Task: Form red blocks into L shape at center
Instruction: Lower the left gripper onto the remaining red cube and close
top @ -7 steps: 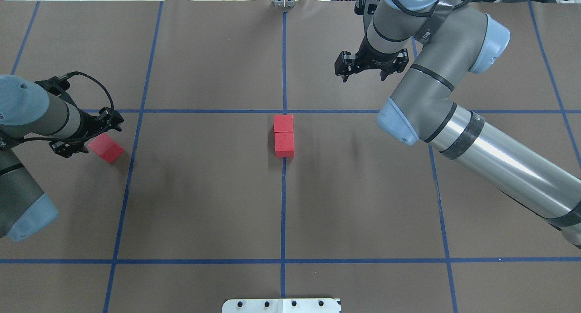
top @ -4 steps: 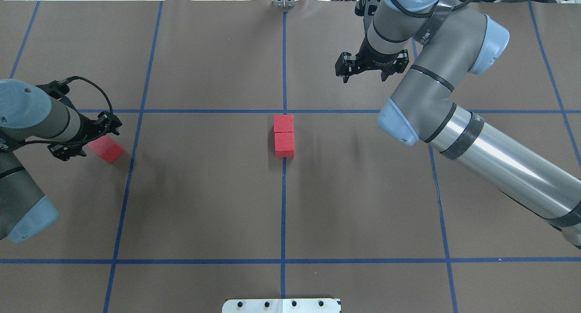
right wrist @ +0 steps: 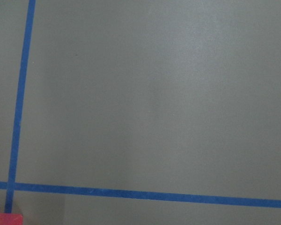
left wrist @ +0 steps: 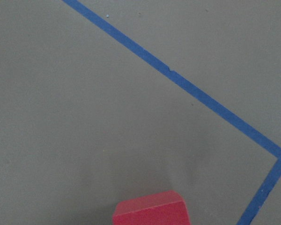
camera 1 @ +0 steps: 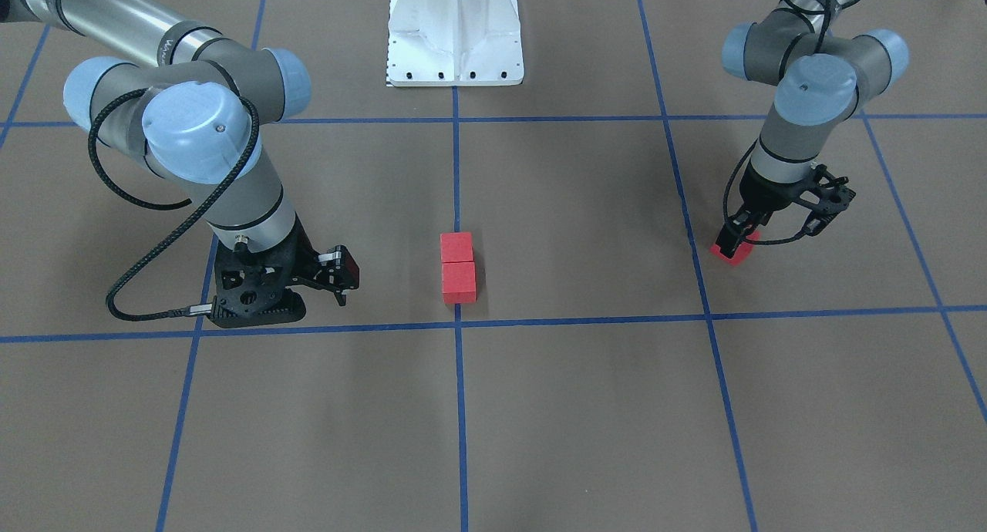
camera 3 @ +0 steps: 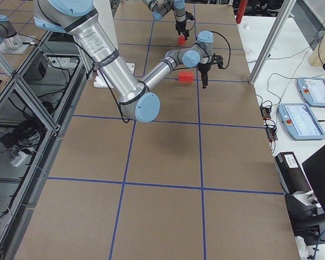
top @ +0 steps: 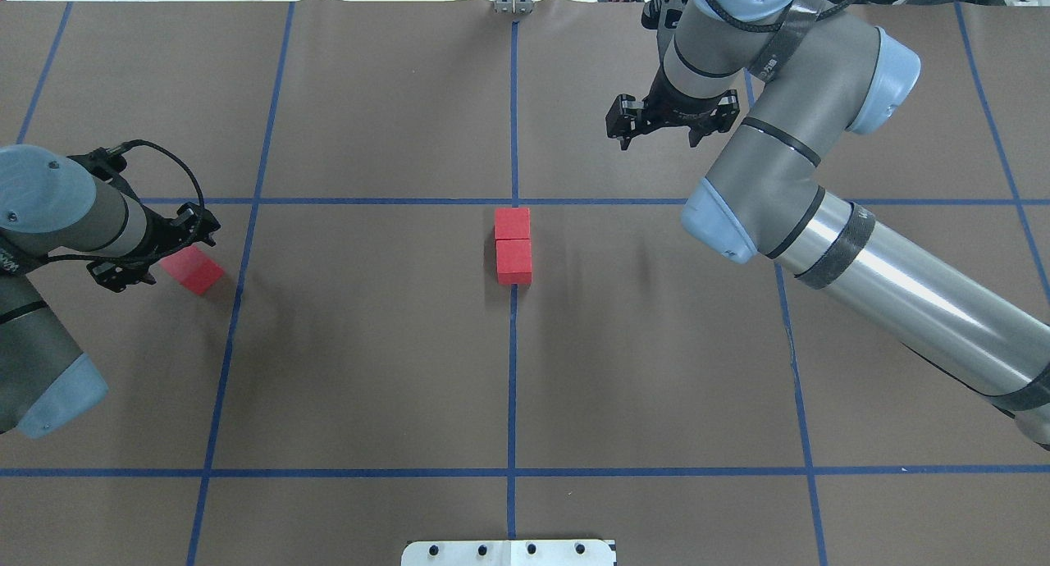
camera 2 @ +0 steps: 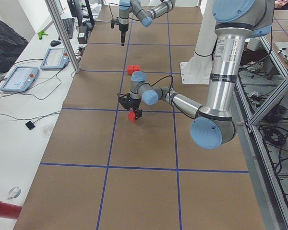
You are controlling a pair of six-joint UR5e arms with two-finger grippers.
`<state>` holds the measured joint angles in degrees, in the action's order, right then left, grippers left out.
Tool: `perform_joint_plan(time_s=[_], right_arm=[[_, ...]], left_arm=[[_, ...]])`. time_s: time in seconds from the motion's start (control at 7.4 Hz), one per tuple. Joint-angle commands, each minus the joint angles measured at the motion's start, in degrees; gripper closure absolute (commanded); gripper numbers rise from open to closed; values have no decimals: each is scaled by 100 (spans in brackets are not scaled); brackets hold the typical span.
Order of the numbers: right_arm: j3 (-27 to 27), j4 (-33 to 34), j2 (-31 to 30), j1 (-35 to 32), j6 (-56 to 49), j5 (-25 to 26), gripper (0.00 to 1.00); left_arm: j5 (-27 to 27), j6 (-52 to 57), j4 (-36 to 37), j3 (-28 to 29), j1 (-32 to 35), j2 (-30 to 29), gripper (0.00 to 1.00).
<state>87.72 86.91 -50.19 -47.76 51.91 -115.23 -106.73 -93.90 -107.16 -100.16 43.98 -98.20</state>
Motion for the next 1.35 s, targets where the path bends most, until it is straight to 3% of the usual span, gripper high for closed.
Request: perform_joint_plan(time_s=[0.0, 0.54, 0.68, 0.81, 0.95, 1.22], right_arm=[[-1, -262, -149, -5, 3, 0, 1], [8, -262, -149, -5, 3, 0, 1], [8, -262, -158, -5, 3, 0, 1], [8, -262, -166, -5, 3, 0, 1], [8, -262, -167, -5, 3, 0, 1], [34, -262, -167, -5, 3, 0, 1]], left_arm=[[3, 3, -15, 154, -3, -33, 0], [151, -14, -42, 278, -3, -76, 3], [265, -67, -42, 296, -3, -103, 27], [345, -85, -42, 296, -3, -120, 66], [346, -215, -42, 304, 6, -138, 97], [319, -278, 72, 121, 14, -164, 100]])
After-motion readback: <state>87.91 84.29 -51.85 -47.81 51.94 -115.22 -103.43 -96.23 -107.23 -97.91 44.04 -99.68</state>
